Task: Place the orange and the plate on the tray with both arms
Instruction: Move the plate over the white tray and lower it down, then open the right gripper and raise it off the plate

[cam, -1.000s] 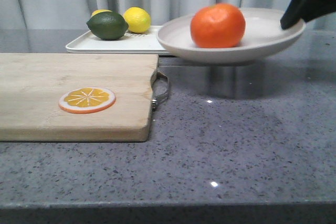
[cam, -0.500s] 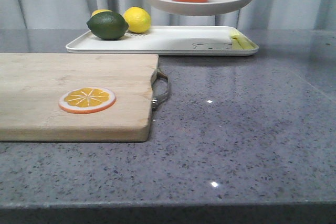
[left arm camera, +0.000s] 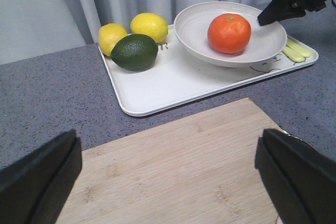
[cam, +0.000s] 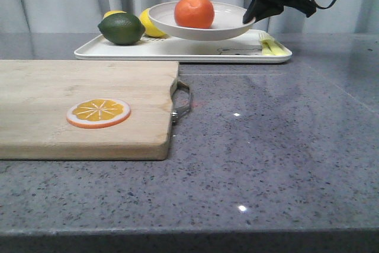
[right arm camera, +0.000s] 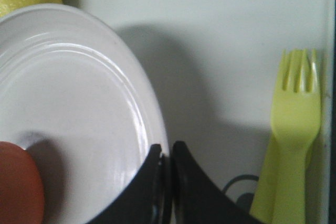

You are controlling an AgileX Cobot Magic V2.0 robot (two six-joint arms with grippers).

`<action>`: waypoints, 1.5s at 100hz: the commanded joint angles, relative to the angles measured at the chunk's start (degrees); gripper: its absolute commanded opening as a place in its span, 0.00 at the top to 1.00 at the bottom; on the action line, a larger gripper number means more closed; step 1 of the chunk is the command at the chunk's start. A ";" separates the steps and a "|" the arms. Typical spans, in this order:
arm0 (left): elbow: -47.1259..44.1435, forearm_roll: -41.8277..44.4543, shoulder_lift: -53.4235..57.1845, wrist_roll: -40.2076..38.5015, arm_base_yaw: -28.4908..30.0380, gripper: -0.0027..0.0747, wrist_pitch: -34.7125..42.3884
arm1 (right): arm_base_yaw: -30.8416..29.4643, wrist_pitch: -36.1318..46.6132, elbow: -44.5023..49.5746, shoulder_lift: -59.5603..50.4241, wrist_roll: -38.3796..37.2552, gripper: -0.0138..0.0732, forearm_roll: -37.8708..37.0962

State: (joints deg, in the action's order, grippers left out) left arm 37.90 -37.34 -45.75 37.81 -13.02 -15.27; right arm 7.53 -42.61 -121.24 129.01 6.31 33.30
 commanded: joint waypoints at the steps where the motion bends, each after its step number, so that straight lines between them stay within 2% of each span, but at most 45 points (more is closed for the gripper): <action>1: 1.51 -1.15 0.15 -0.42 0.12 0.14 3.08 | -0.08 1.75 -3.50 -2.30 0.49 0.95 2.87; 61: 1.51 -1.15 0.15 -0.42 0.12 0.14 3.08 | -0.08 2.12 -3.68 -0.01 0.49 0.95 2.99; 80: 1.51 -1.15 0.15 -0.42 0.12 0.14 3.08 | -0.08 2.17 -3.68 -0.01 0.49 0.92 2.99; 131: 1.51 -1.15 0.15 -0.42 0.12 0.14 3.08 | -0.08 2.24 -3.68 -0.01 0.49 0.62 2.99; 150: 1.51 -1.15 0.15 -0.42 0.12 0.14 3.08 | -0.13 2.66 -3.68 -0.59 0.49 0.41 3.04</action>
State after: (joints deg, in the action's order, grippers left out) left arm 37.90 -37.34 -45.75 37.81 -13.02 -15.27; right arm 7.53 -43.10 -122.84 133.09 6.31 34.62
